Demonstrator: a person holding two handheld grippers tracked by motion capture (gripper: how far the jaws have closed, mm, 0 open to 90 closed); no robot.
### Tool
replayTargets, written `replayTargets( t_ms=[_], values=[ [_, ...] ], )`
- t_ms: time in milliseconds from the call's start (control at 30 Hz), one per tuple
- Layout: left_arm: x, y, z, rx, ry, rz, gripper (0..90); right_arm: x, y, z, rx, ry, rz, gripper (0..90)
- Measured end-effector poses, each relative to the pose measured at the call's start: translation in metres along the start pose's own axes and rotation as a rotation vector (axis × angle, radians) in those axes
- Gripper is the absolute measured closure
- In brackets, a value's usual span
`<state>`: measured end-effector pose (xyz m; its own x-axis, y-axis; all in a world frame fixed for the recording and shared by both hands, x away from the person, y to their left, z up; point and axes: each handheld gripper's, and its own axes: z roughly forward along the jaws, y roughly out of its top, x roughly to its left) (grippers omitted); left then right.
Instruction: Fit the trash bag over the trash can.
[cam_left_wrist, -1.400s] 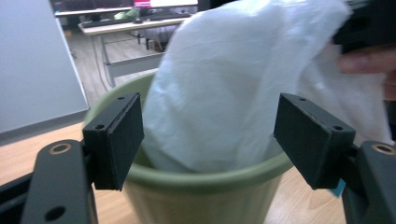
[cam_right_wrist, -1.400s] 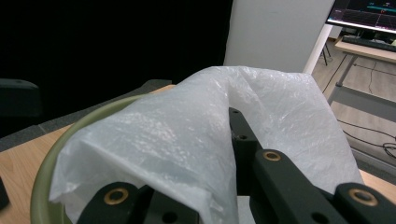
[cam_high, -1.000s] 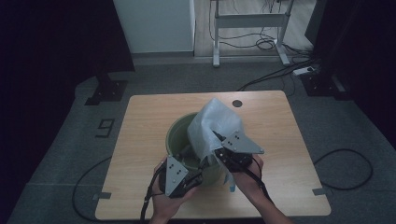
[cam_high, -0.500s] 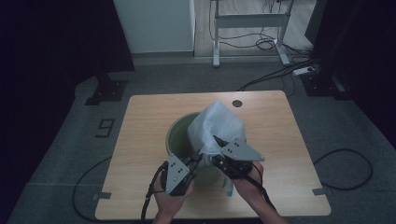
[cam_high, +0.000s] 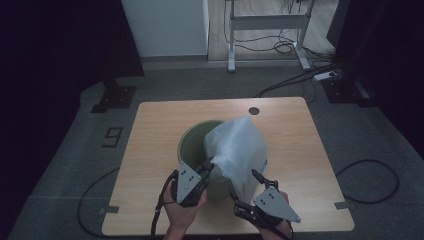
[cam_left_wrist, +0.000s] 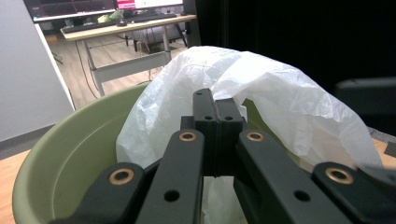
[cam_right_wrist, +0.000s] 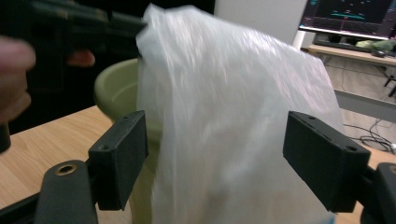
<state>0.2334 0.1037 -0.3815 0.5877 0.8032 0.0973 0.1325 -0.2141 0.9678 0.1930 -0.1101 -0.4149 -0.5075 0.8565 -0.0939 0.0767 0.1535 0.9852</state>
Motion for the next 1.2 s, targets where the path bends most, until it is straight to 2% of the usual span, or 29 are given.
replayTargets(
  t_ms=[67,100,167,233,333,367,433,467,500,533,633,667,700,833,900,967,1000,1033,1067,1100,1200],
  values=[
    [0.001,0.000,0.001,0.002,0.000,-0.004,89.8,0.001,-0.015,0.000,0.017,-0.019,0.021,19.2],
    [0.001,0.000,0.002,0.003,0.000,-0.005,89.8,0.001,-0.015,0.000,0.017,-0.019,0.021,19.2],
    [0.001,0.001,0.003,0.005,-0.003,-0.010,89.8,0.004,-0.029,0.007,0.064,-0.018,0.039,18.1],
    [0.002,0.002,0.003,0.004,-0.003,-0.011,89.8,0.006,-0.033,0.010,0.071,-0.024,0.036,18.1],
    [0.003,0.003,0.001,-0.002,0.003,-0.012,89.7,0.008,-0.043,0.019,0.105,-0.057,0.035,19.6],
    [0.003,0.003,-0.001,-0.006,0.005,-0.013,89.8,0.006,-0.050,0.023,0.132,-0.098,0.042,22.4],
    [0.005,0.003,-0.004,-0.012,0.008,-0.015,89.8,0.003,-0.053,0.025,0.143,-0.111,0.050,23.8],
    [0.006,0.003,-0.006,-0.014,0.008,-0.018,89.8,0.001,-0.057,0.027,0.150,-0.121,0.054,26.1],
    [0.007,0.003,-0.007,-0.017,0.006,-0.023,89.7,-0.005,-0.065,0.028,0.160,-0.112,0.062,36.2],
    [0.007,0.002,-0.009,-0.019,0.005,-0.025,89.7,-0.005,-0.065,0.028,0.160,-0.112,0.062,36.2],
    [0.007,0.002,-0.013,-0.022,0.003,-0.020,89.8,-0.015,-0.073,0.028,0.169,-0.091,0.078,55.9],
    [0.007,0.002,-0.014,-0.022,0.002,-0.015,89.7,-0.022,-0.073,0.027,0.161,-0.109,0.078,64.6],
    [0.007,0.002,-0.015,-0.022,0.000,-0.011,89.7,-0.022,-0.073,0.027,0.161,-0.109,0.078,64.6],
    [0.006,0.000,-0.020,-0.020,-0.007,0.002,89.8,-0.043,-0.065,0.024,0.106,-0.154,0.067,81.1],
    [0.006,-0.001,-0.023,-0.014,-0.013,0.009,89.8,-0.051,-0.059,0.022,0.086,-0.169,0.066,84.9],
    [0.007,-0.004,-0.025,-0.007,-0.015,0.012,89.7,-0.059,-0.049,0.021,0.053,-0.191,0.057,87.4],
    [0.007,-0.005,-0.026,-0.004,-0.016,0.012,89.7,-0.066,-0.035,0.019,0.011,-0.204,0.064,87.9],
    [0.008,-0.006,-0.028,-0.001,-0.018,0.013,89.7,-0.066,-0.035,0.019,0.011,-0.204,0.064,87.9],
    [0.009,-0.007,-0.029,0.002,-0.018,0.012,89.7,-0.072,-0.018,0.017,-0.040,-0.217,0.063,88.0],
    [0.010,-0.009,-0.030,0.004,-0.017,0.011,89.7,-0.072,-0.018,0.017,-0.040,-0.217,0.063,88.0],
    [0.014,-0.013,-0.033,0.011,-0.022,0.002,89.7,-0.076,0.007,0.015,-0.103,-0.214,0.066,88.0]
  ],
)
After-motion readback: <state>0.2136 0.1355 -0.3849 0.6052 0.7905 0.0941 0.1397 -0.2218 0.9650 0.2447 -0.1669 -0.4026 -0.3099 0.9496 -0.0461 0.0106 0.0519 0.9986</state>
